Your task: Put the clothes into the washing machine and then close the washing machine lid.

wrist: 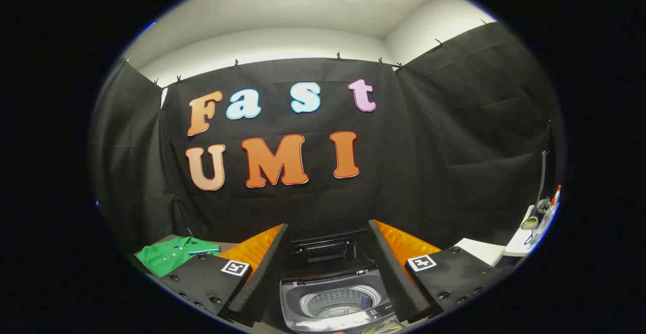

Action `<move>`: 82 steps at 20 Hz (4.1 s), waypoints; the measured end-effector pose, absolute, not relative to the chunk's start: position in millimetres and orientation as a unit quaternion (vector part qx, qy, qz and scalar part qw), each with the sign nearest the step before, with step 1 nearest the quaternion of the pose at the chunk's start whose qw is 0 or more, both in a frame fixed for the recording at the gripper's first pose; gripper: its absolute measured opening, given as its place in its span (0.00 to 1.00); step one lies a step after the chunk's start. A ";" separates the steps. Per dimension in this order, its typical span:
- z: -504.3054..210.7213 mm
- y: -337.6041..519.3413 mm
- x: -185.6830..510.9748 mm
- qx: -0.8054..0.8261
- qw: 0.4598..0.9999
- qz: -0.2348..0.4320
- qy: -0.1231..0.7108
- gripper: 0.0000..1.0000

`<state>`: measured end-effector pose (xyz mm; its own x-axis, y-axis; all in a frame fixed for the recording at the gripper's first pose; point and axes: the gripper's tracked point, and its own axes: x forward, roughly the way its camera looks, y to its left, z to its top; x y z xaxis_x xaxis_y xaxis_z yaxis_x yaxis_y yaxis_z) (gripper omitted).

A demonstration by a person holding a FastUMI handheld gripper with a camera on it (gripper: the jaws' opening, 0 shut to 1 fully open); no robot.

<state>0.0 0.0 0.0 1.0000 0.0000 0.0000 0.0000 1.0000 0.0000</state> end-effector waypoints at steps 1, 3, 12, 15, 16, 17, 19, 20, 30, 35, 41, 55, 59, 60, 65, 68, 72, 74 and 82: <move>1.3 -0.3 -1.8 -0.002 1.000 0.000 -0.003 0.98; -1.1 1.3 -3.4 -0.007 1.000 0.000 -0.003 0.98; -3.3 9.4 -6.3 -0.033 0.999 -0.001 -0.004 0.98; -5.3 13.3 -5.6 -0.046 0.999 0.000 -0.003 0.98; -5.2 15.2 -5.3 -0.049 0.999 0.001 -0.003 0.98; -5.2 16.4 -4.4 -0.049 0.999 0.002 -0.003 0.98; -5.1 19.1 -3.1 -0.049 0.999 0.004 -0.003 0.98; -4.5 19.0 -2.0 -0.048 0.999 0.004 -0.001 0.98; -2.6 29.3 4.3 -0.037 0.999 0.011 -0.001 0.97; -0.4 46.5 7.8 -0.025 0.999 0.024 -0.003 0.97; 14.4 67.8 11.1 -0.024 0.999 0.027 -0.016 0.97; -13.2 278.8 26.2 -0.041 0.982 0.180 0.043 0.98; -41.4 356.9 16.5 -0.026 0.964 0.249 0.088 0.98; -47.7 371.2 12.6 -0.025 0.961 0.258 0.098 0.98; -91.5 422.0 10.9 -0.012 0.948 0.276 0.154 0.97; -119.8 436.6 12.2 -0.011 0.945 0.264 0.193 0.97; -160.0 443.3 18.9 -0.032 0.941 0.238 0.238 0.98; -177.6 447.1 15.6 -0.039 0.936 0.238 0.258 0.98; -221.8 443.5 18.5 -0.045 0.926 0.228 0.296 0.98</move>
